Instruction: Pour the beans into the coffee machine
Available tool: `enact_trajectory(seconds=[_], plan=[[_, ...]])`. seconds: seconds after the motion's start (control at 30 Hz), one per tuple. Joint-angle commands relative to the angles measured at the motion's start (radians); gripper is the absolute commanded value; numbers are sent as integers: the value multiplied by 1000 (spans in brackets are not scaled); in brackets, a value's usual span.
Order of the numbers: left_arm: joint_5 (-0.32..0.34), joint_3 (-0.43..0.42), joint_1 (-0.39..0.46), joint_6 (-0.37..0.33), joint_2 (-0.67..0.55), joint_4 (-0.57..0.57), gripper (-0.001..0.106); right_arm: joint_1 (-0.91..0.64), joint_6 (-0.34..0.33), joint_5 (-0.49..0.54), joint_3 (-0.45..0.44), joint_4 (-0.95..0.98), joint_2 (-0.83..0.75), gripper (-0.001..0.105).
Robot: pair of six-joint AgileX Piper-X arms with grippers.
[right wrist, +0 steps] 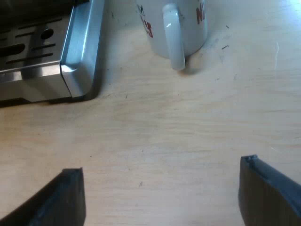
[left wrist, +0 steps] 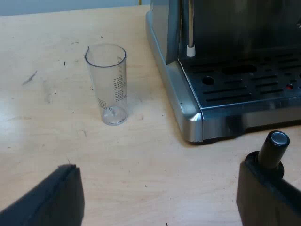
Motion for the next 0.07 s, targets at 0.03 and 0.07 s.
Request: enact_trajectory(seconds=[0.03, 0.07], plan=[[-1, 0, -3, 3, -44, -12, 70, 3, -6, -16, -4, -7, -48, 69], [-1, 0, -3, 3, -44, -12, 70, 3, -6, -16, -4, -7, -48, 69]])
